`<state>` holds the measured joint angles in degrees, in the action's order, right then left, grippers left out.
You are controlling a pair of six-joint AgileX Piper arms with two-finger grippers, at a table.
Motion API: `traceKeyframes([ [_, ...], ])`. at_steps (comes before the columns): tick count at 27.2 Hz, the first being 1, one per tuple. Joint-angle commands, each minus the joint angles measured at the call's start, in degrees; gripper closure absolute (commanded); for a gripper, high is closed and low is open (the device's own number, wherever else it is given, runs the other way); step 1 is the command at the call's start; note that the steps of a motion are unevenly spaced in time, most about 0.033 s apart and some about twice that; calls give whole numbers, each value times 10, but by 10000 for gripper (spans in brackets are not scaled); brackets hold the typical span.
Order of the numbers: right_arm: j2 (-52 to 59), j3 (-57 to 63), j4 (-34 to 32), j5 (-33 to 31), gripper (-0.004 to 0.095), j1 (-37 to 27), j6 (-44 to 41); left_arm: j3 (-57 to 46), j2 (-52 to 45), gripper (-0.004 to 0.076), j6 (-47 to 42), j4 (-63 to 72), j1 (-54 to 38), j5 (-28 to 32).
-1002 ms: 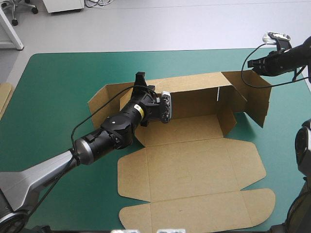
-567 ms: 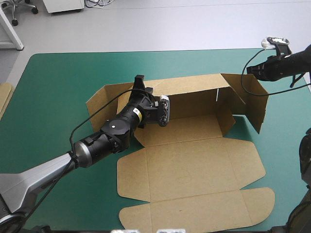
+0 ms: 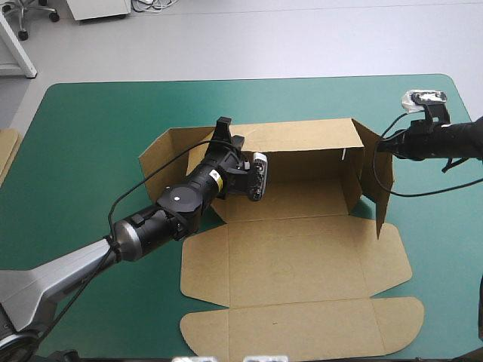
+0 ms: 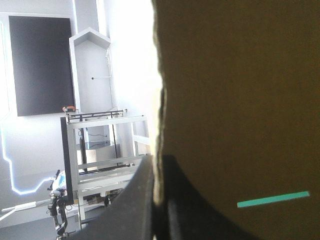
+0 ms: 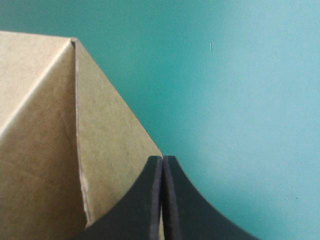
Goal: Fold the box
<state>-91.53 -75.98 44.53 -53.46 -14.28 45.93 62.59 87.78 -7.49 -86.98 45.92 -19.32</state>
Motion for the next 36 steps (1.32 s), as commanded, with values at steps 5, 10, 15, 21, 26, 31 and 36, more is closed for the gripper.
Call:
traceKeyframes([
  [5, 115, 154, 172, 74, 927, -4, 204, 13, -25, 734, -8, 8, 4, 0],
  [10, 135, 216, 256, 70, 927, -4, 317, 11, -25, 734, -8, 9, 4, 0],
  [15, 132, 237, 226, 59, 926, -4, 313, 11, -25, 734, -1, 9, 4, -1],
  [21, 132, 238, 192, 59, 866, -4, 307, 11, -25, 734, -2, 9, 4, -2],
  [26, 137, 216, 237, 24, 720, -4, 277, 11, -25, 734, -2, 9, 4, -2],
  [31, 137, 173, 242, 6, 545, -4, 217, 11, -25, 734, -2, 9, 4, -2],
  [36, 137, 170, 203, -31, 488, -2, 227, 11, -25, 734, -4, 9, 4, -2],
])
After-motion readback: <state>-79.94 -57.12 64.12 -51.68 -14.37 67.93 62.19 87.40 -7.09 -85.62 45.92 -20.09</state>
